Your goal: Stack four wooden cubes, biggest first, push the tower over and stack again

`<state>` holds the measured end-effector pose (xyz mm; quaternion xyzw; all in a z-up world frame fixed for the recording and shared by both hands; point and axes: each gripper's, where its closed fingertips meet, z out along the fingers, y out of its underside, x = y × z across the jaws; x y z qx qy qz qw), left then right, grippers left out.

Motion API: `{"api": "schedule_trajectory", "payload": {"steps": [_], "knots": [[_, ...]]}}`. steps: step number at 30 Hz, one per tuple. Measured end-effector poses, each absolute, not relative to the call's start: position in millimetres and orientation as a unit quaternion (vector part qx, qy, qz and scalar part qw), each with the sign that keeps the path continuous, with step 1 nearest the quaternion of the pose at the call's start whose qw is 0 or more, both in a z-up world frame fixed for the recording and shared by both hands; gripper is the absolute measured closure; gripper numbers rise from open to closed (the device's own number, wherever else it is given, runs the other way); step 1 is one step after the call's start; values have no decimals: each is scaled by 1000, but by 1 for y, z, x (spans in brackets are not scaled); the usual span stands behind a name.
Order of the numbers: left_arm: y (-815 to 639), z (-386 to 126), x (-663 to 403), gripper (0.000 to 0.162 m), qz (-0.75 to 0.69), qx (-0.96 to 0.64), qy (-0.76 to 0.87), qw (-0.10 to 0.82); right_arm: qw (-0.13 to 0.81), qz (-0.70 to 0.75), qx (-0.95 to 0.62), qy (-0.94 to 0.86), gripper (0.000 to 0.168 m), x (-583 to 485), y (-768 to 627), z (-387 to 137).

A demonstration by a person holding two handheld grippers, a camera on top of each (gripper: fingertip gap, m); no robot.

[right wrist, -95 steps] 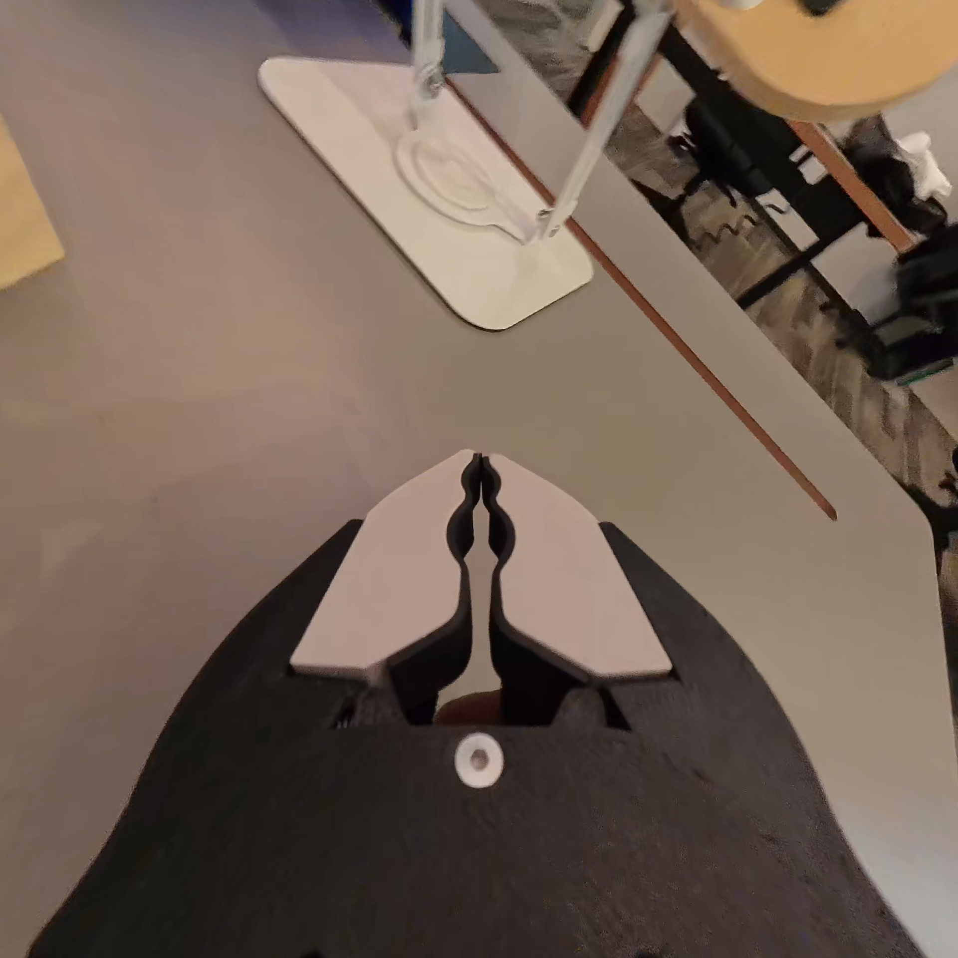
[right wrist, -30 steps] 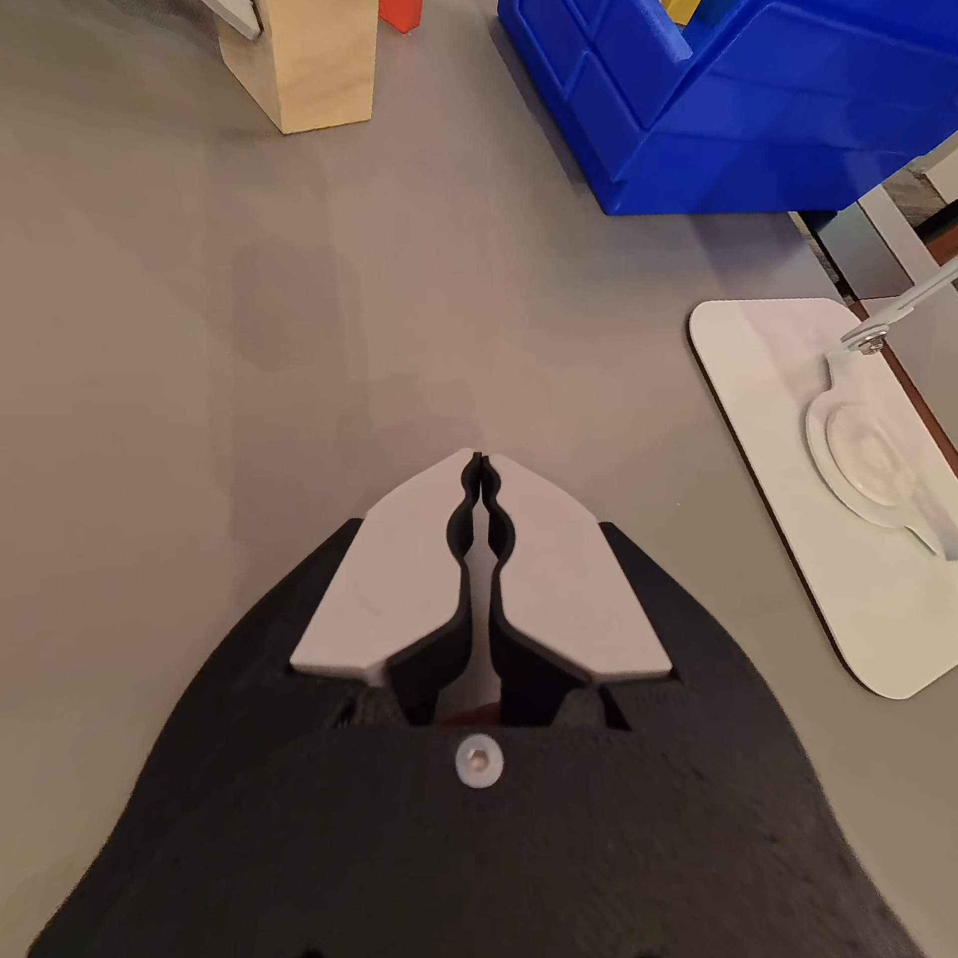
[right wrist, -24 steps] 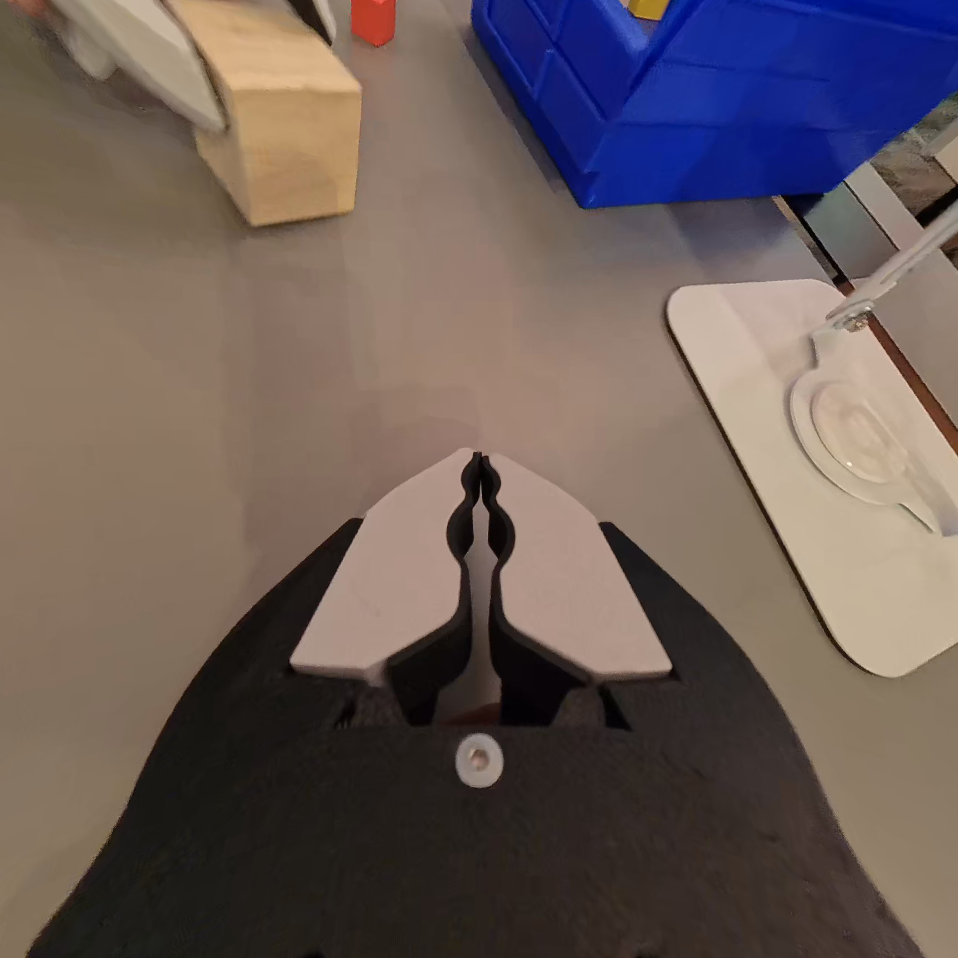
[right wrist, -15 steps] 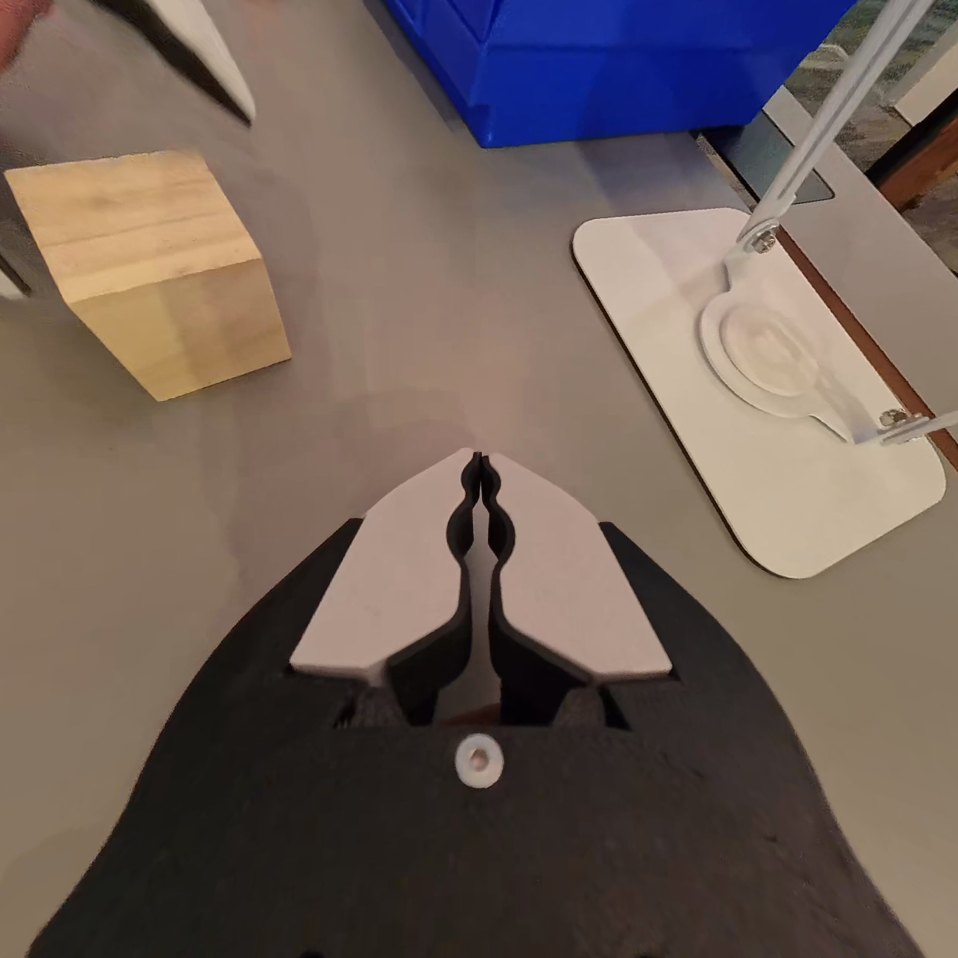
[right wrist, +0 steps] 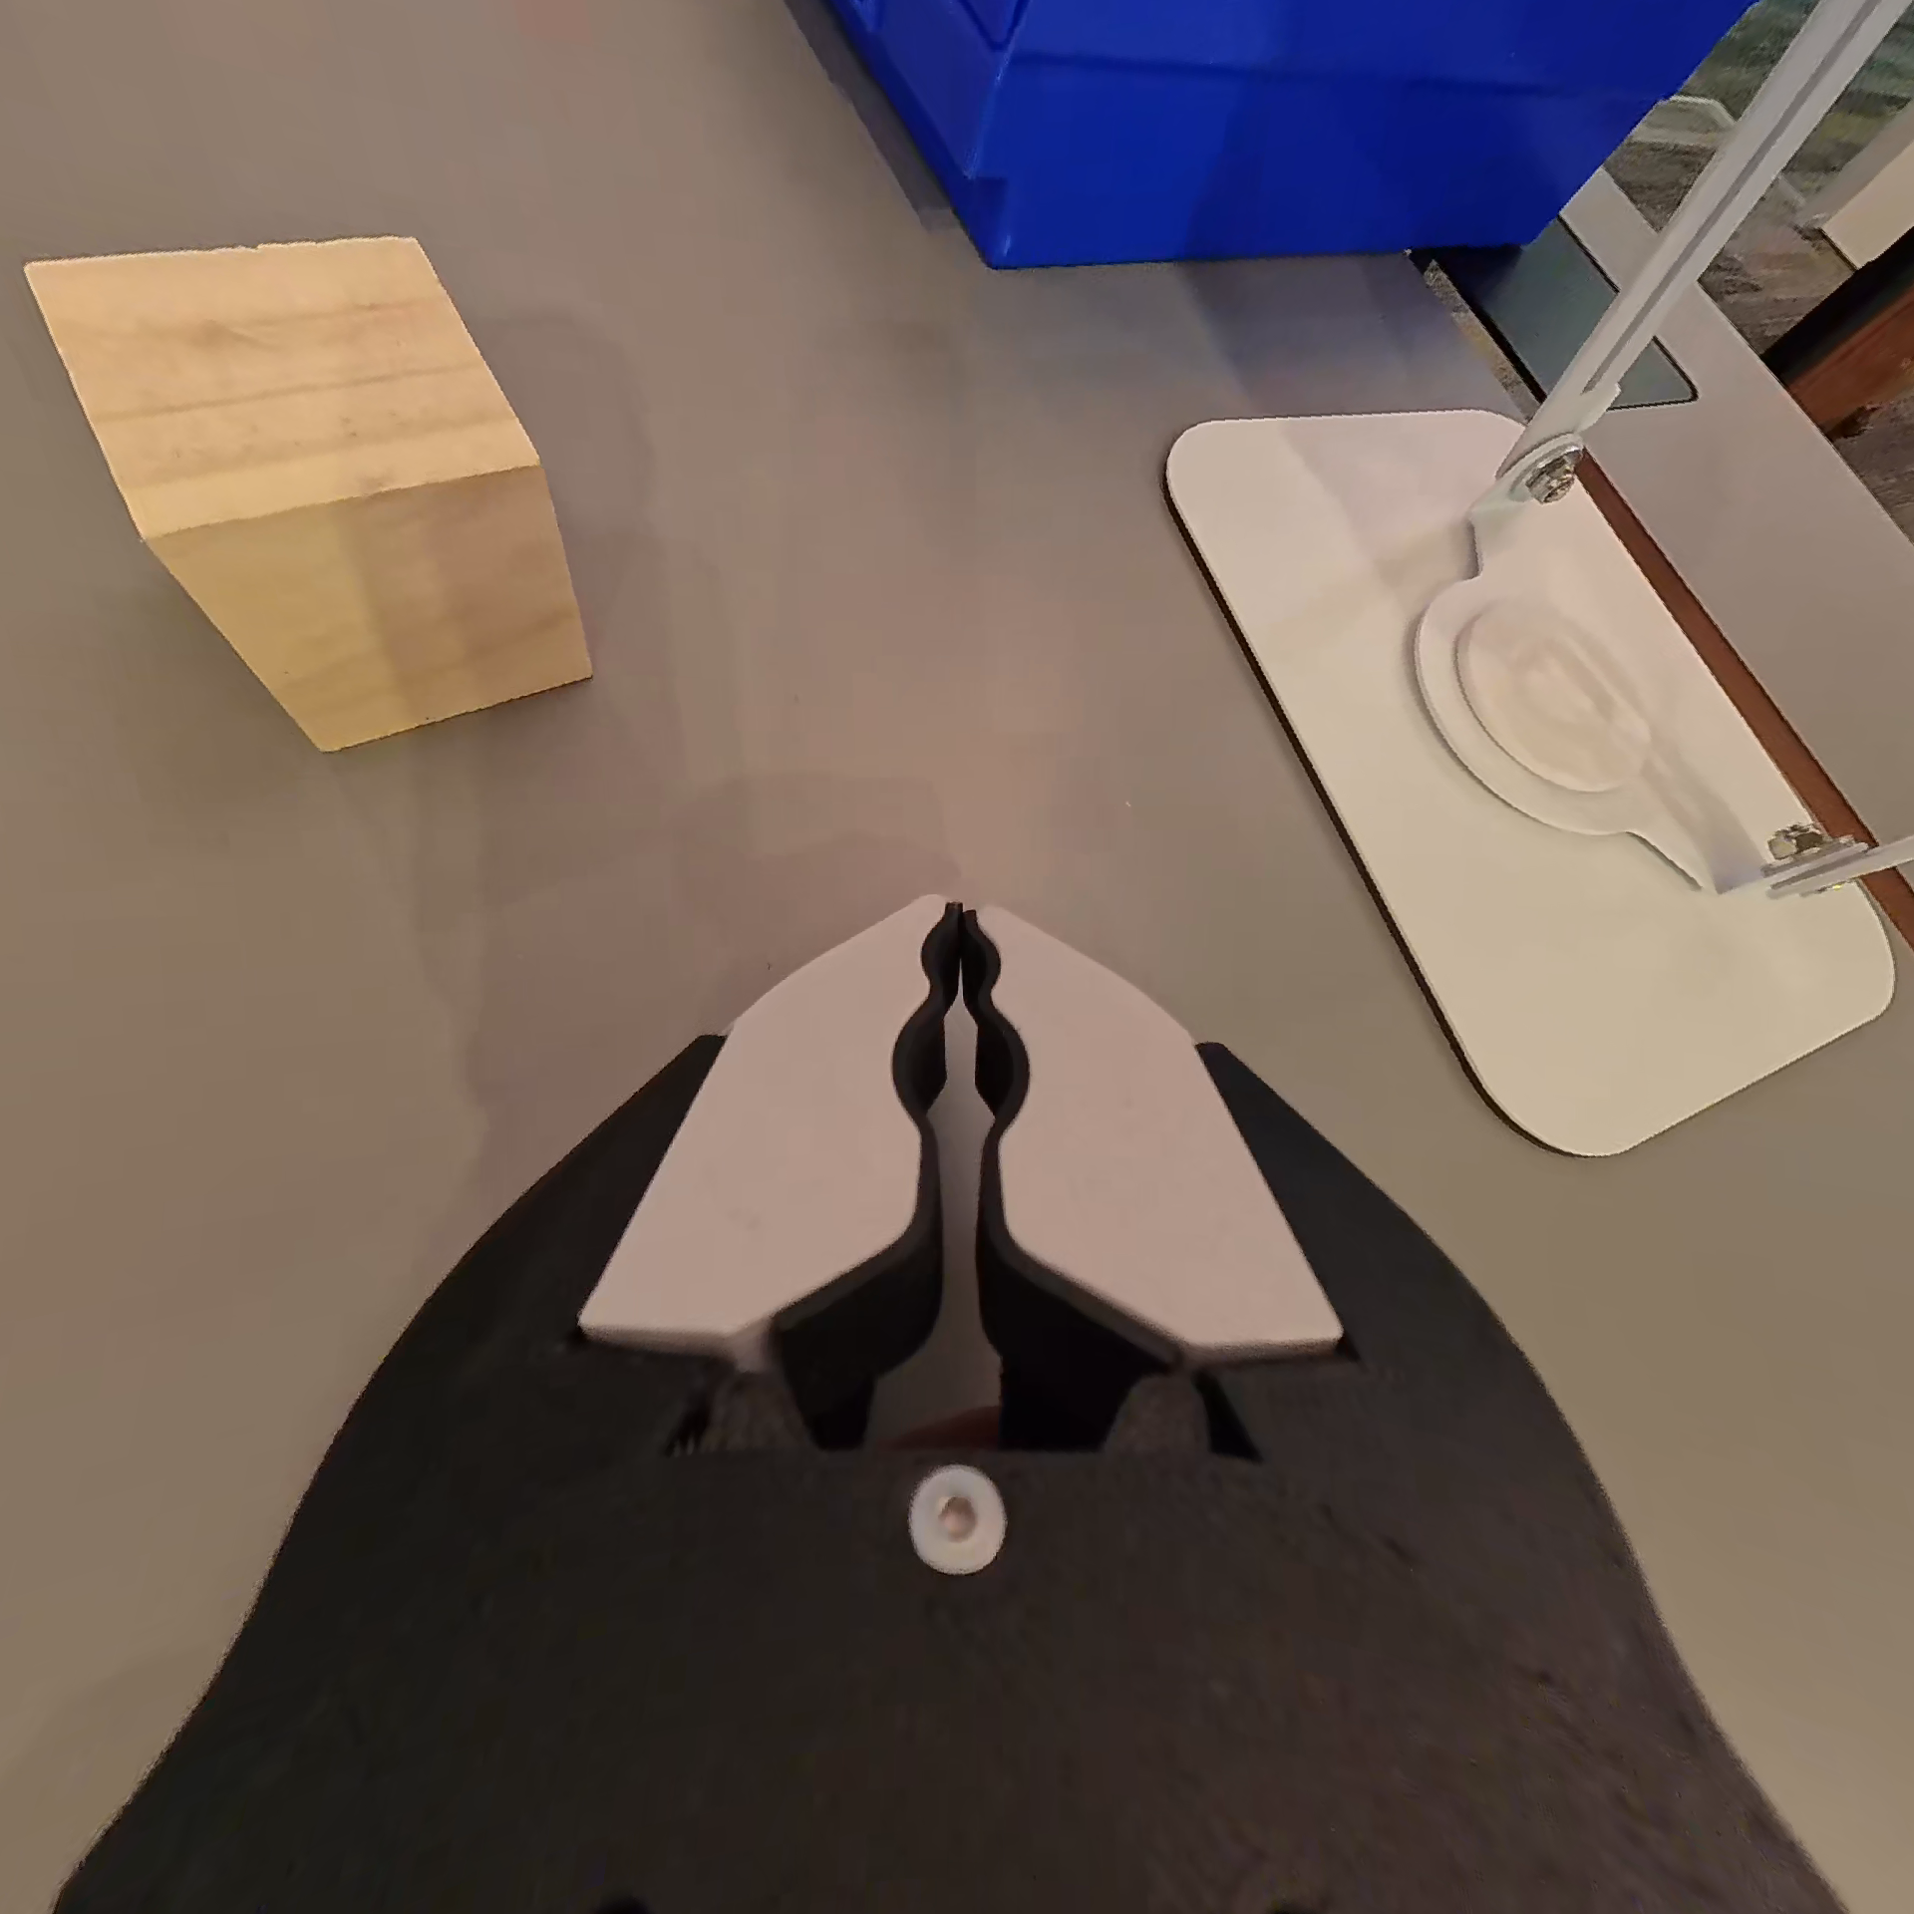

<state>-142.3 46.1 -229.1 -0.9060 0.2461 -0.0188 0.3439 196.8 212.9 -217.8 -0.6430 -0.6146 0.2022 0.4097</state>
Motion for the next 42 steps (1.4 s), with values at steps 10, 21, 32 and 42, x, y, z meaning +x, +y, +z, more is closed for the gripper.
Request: {"api": "schedule_trajectory", "payload": {"steps": [10, 21, 32, 42], "knots": [[90, -186, 3, 114, -85, -826, 380, 407, 405, 208, -643, -616, 168, 197, 212, -218], [122, -170, 124, 114, -136, -782, 484, 368, 402, 214, -640, -619, 168, 197, 210, -218], [113, -156, 18, 88, -73, -813, 385, 430, 399, 221, -643, -615, 168, 197, 210, -217], [116, -194, -150, 102, 40, -876, 245, 414, 397, 213, -644, -619, 168, 197, 211, -219]]}}
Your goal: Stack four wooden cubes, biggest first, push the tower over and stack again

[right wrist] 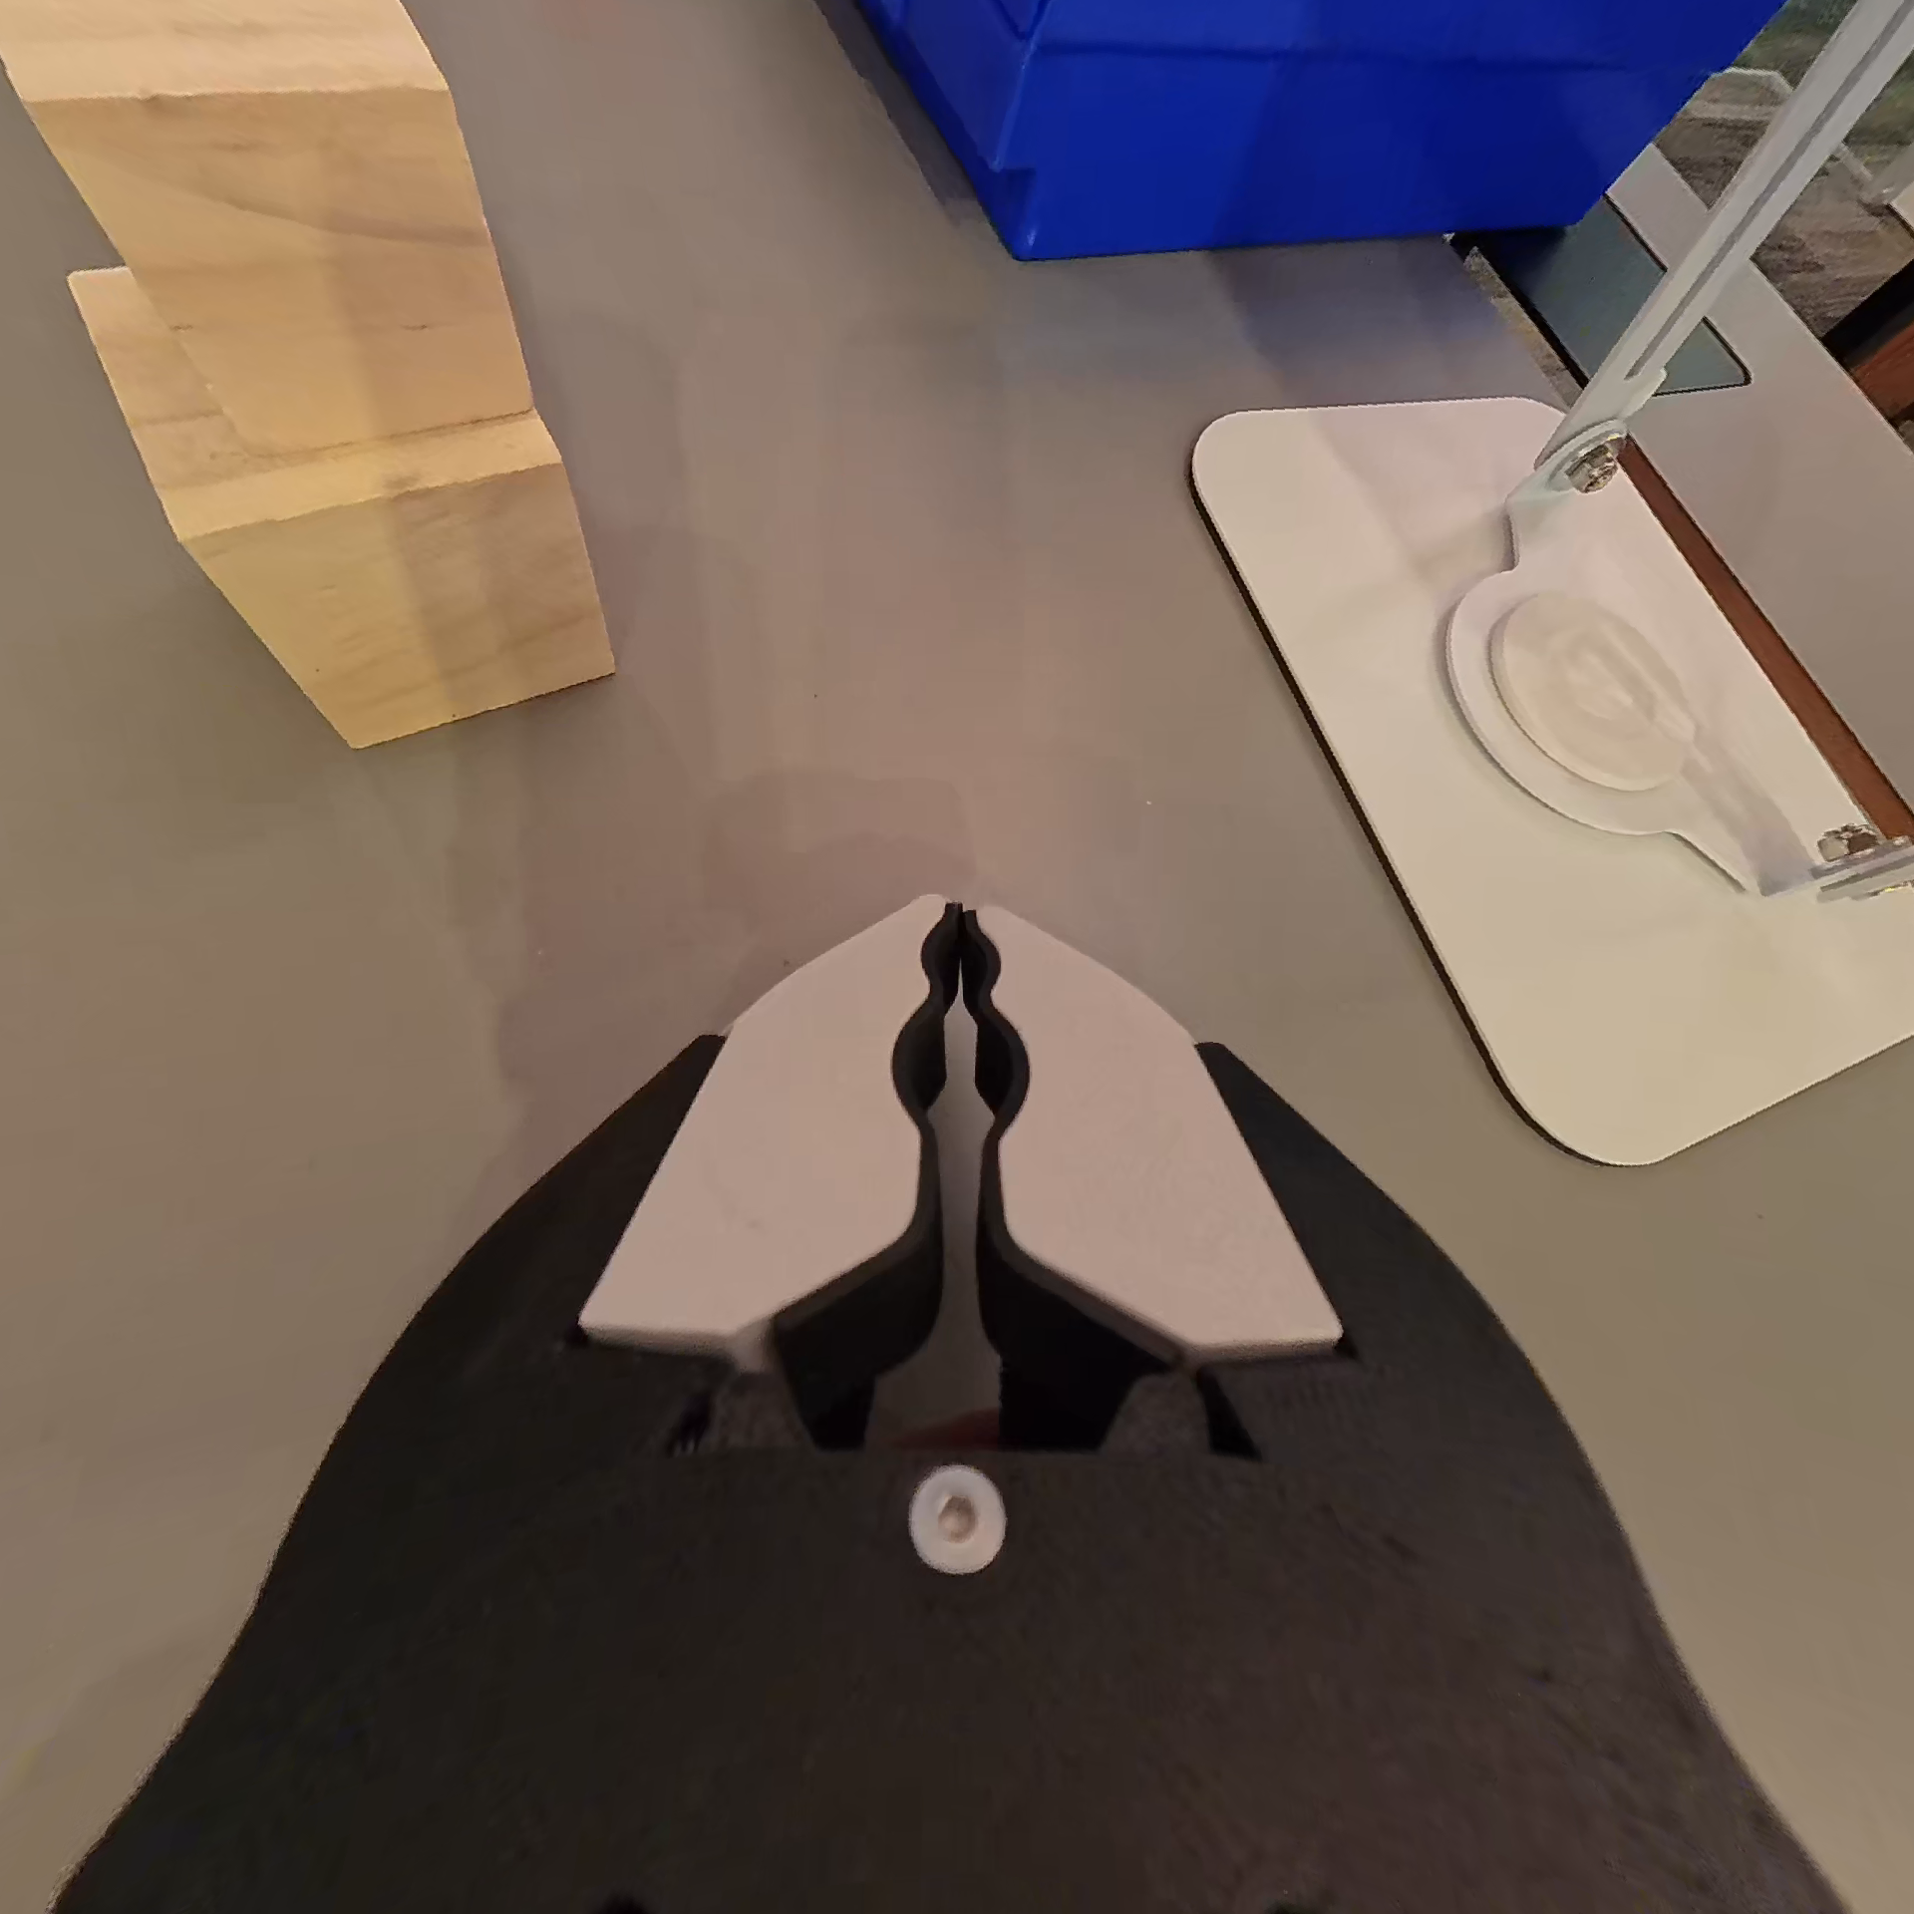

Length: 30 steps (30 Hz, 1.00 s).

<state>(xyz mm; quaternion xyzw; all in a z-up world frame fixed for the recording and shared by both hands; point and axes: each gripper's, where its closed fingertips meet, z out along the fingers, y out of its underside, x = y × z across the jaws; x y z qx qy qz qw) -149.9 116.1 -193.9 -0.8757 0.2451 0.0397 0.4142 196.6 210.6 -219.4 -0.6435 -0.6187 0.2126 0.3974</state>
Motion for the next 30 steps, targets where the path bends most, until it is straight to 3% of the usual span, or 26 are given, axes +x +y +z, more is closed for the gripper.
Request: {"api": "schedule_trajectory", "payload": {"steps": [5, 9, 13, 23, 27, 29, 30], "knots": [[138, -189, -195, 98, 92, -877, 214, 420, 397, 211, -644, -619, 168, 197, 211, -220], [147, -211, -237, 98, 69, -906, 184, 374, 395, 212, -643, -621, 168, 196, 210, -220], [150, -240, -243, 118, -17, -922, 177, 343, 395, 212, -642, -622, 168, 196, 210, -221], [151, -206, -200, 162, -76, -866, 218, 443, 394, 210, -642, -623, 168, 196, 210, -221], [143, -202, -193, 162, -28, -874, 236, 423, 393, 209, -641, -625, 168, 196, 209, -221], [150, -205, -208, 129, 21, -882, 215, 418, 394, 209, -641, -625, 168, 196, 209, -221], [153, -209, -209, 127, 16, -886, 207, 414, 394, 208, -641, -625, 168, 196, 209, -221]]}}
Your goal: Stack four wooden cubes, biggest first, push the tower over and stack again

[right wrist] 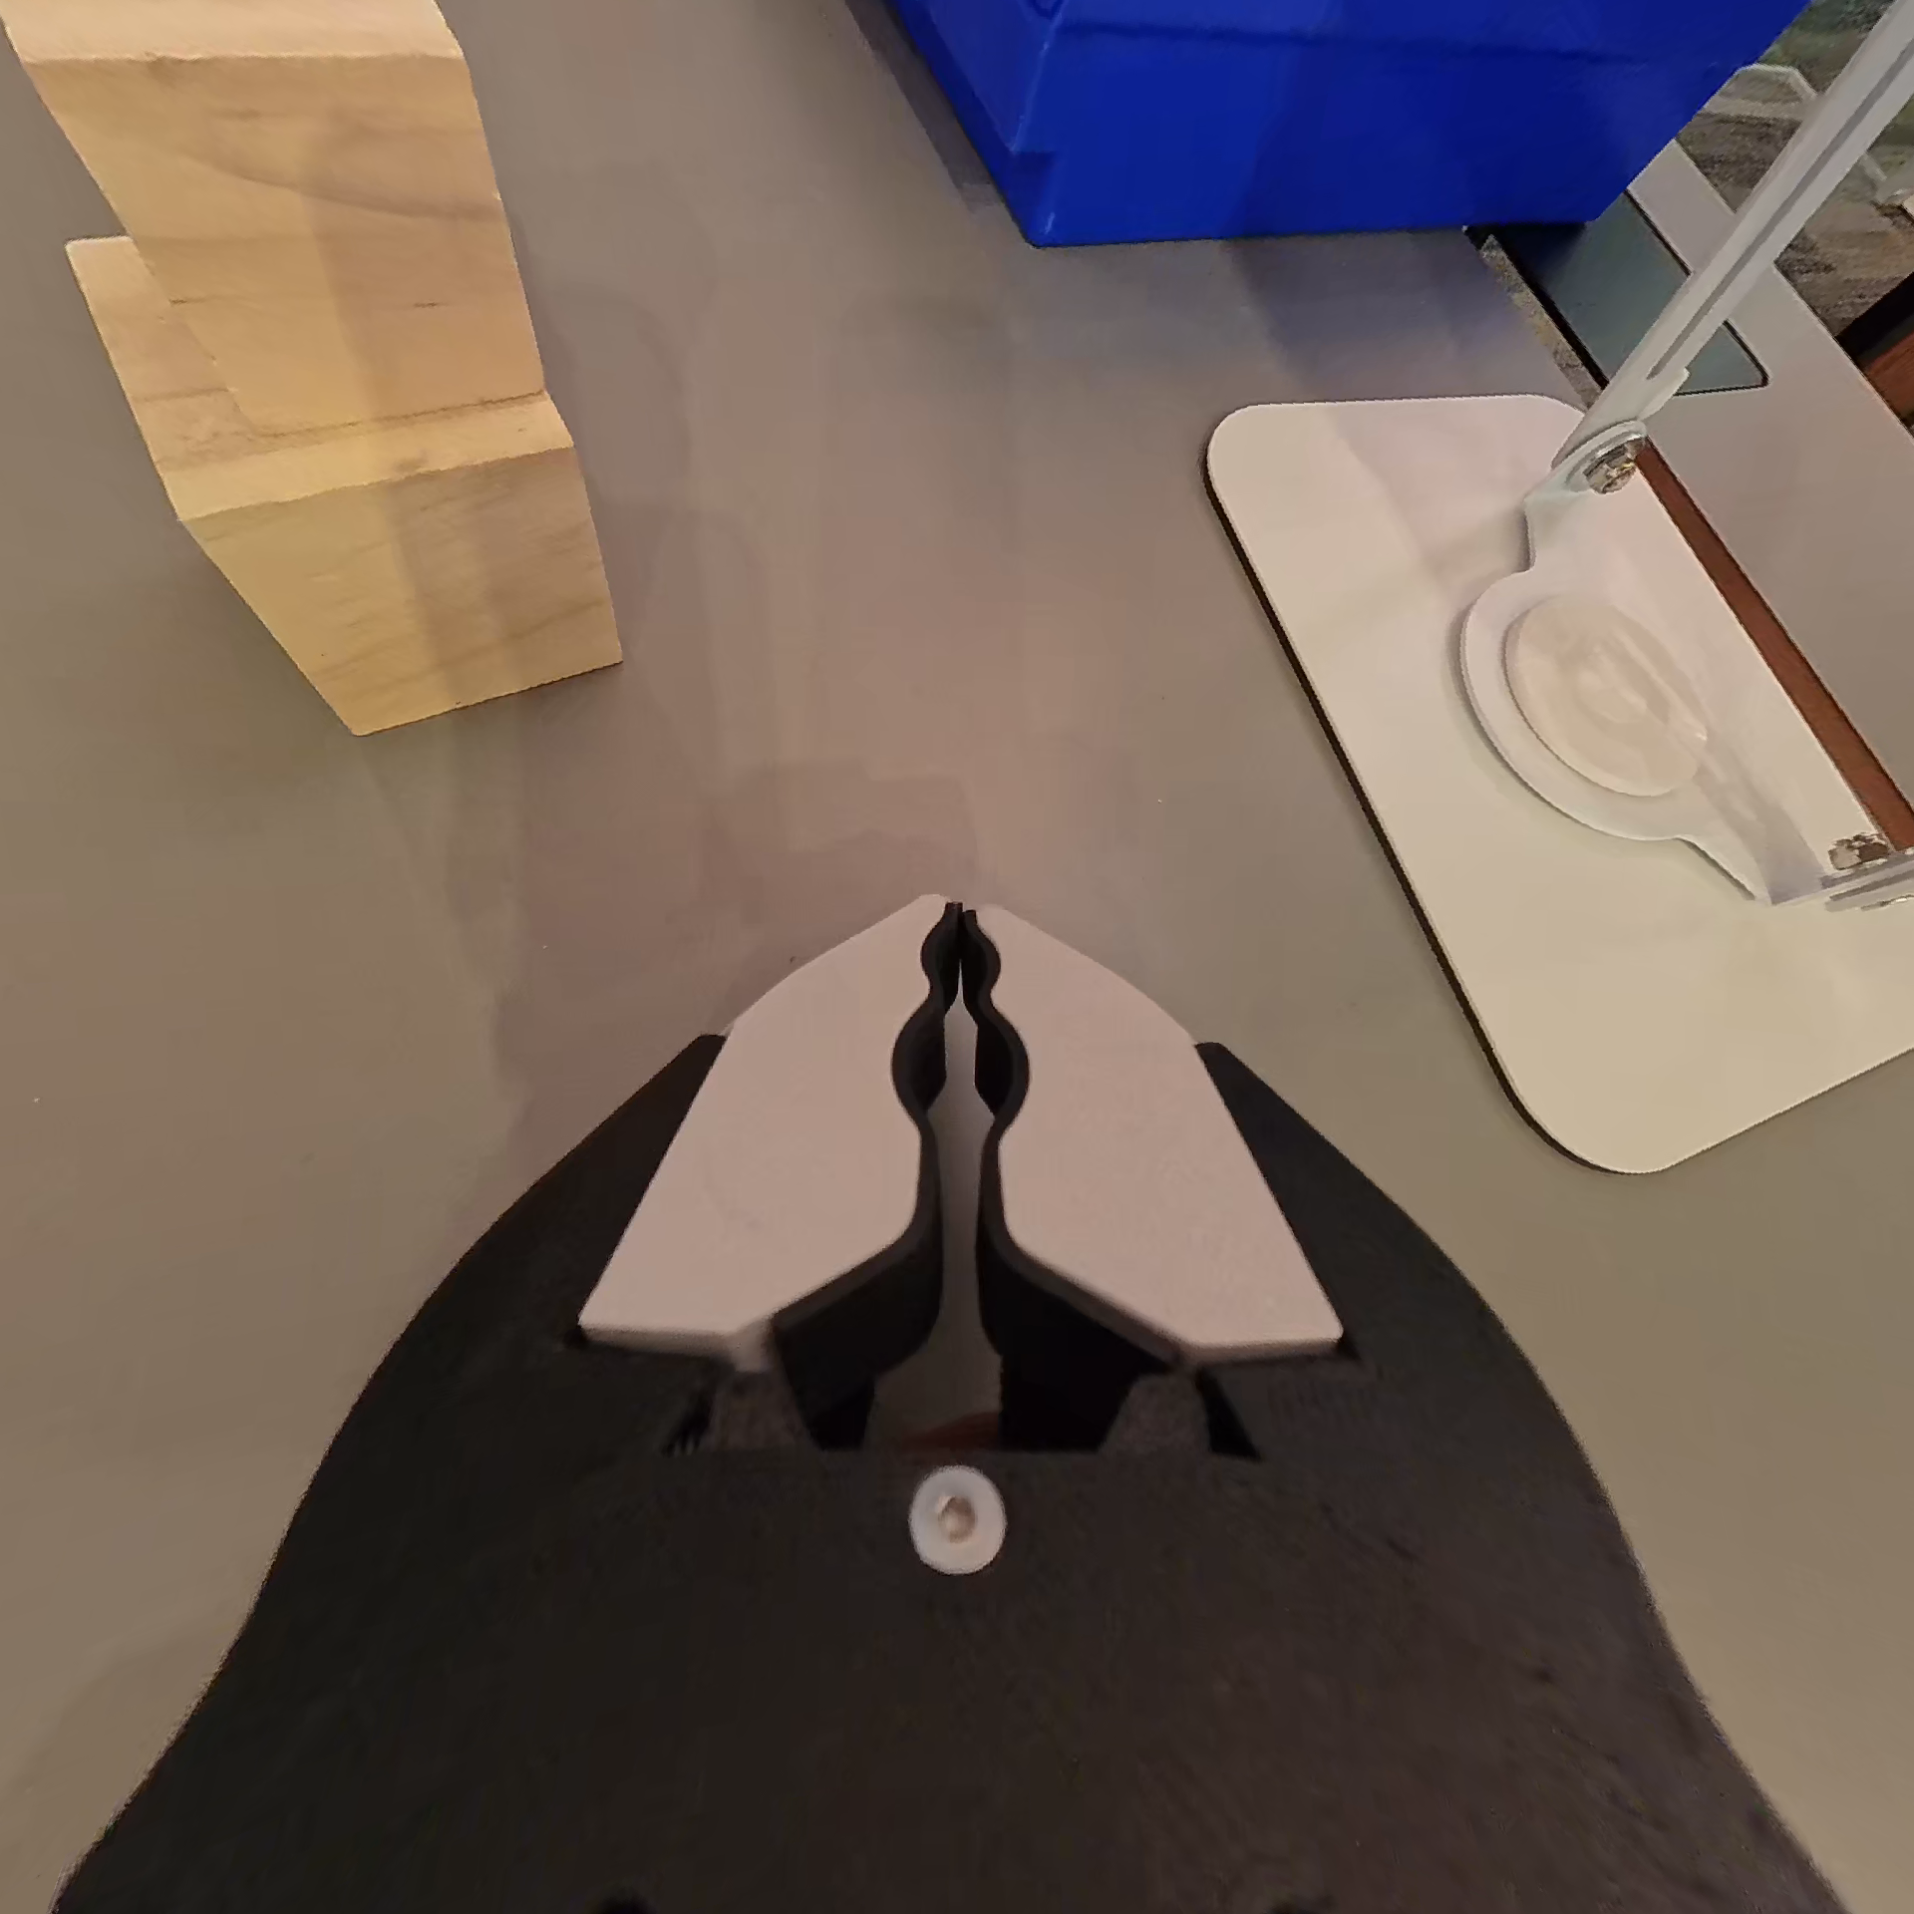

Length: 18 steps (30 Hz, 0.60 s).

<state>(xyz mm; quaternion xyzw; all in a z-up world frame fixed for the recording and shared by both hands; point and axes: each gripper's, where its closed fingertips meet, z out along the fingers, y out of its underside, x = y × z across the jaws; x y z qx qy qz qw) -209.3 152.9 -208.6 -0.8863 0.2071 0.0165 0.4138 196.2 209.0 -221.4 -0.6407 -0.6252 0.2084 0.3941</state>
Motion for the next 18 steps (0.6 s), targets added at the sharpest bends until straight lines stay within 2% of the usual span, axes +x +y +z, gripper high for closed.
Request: {"api": "schedule_trajectory", "payload": {"steps": [6, 9, 11, 12, 18], "knots": [[186, -229, -209, 108, 18, -900, 181, 395, 393, 209, -641, -625, 168, 196, 209, -221], [200, -238, -203, 106, 8, -907, 173, 384, 392, 211, -642, -625, 168, 196, 209, -221], [207, -237, -205, 127, 17, -908, 166, 384, 391, 212, -642, -625, 168, 196, 209, -221], [208, -238, -206, 129, 18, -910, 161, 381, 391, 212, -642, -625, 168, 196, 209, -221], [182, -235, -214, 132, 4, -915, 147, 375, 391, 214, -641, -625, 168, 196, 208, -221]]}}
